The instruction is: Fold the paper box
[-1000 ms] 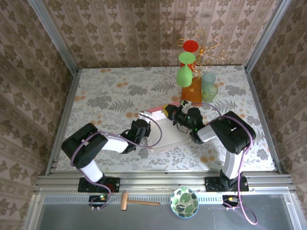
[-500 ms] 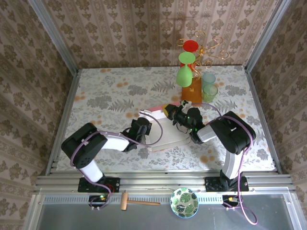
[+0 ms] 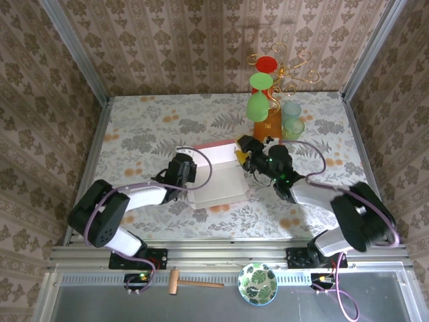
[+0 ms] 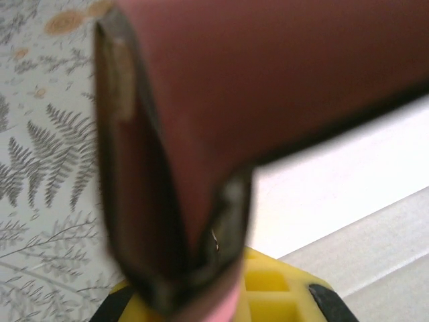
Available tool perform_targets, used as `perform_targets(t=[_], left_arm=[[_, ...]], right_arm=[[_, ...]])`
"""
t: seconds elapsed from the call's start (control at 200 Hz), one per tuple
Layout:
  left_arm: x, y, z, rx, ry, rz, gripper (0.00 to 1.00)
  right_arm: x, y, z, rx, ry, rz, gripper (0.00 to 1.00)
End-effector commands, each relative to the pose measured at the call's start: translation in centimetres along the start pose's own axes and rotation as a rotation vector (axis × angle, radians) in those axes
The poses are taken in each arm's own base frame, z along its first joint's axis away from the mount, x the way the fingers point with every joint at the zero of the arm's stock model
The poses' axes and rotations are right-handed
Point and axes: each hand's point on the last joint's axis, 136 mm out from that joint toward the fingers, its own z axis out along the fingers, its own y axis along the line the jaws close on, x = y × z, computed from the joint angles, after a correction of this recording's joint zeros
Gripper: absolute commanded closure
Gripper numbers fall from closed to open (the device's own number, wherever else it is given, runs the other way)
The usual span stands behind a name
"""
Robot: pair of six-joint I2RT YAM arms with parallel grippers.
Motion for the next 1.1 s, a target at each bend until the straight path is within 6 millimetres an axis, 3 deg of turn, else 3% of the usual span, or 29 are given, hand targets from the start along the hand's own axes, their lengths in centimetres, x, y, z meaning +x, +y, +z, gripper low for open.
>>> perform_targets(t=[0.0, 0.265, 0.505, 0.585, 0.685, 0.785, 0.95, 1.06, 1.095], left_arm=[[0.6, 0.4, -0.8, 0.074, 0.111, -0.033, 1.00], [-1.0, 2.1, -2.4, 0.146, 0.198, -0.107, 1.00], [-1.7, 2.0, -4.3, 0.201, 0.326, -0.147, 1.00], [-1.3, 2.1, -5.1, 0.196, 0.390, -0.149, 1.00], [-0.9, 1.6, -6.0, 0.218, 0.460, -0.147, 1.00], [-0.5, 1.7, -6.8, 0.201, 0.500, -0.145, 1.00], [-1.3, 1.6, -7.4, 0.193, 0.494, -0.154, 1.00], [-1.8, 1.8, -7.1, 0.180, 0.491, -0.152, 1.00], [-1.8, 0.8, -7.3, 0.191, 0.496, -0.126, 1.00]], right_arm=[[-1.5, -0.5, -1.7, 0.134, -0.079, -0.083, 0.33], [-3.6, 0.1, -4.8, 0.280, -0.101, -0.243, 0.36], [-4.3, 3.1, -5.5, 0.449, -0.041, -0.540, 0.36], [-4.5, 4.5, -5.1, 0.474, -0.015, -0.618, 0.36], [-4.6, 4.8, -4.1, 0.515, 0.026, -0.675, 0.36], [-4.3, 5.8, -2.7, 0.507, 0.069, -0.674, 0.42], [-3.3, 4.0, 0.0, 0.555, 0.125, -0.562, 0.51], [-2.3, 3.0, 1.0, 0.600, 0.140, -0.514, 0.51], [-2.2, 2.5, 1.3, 0.613, 0.137, -0.494, 0.51]])
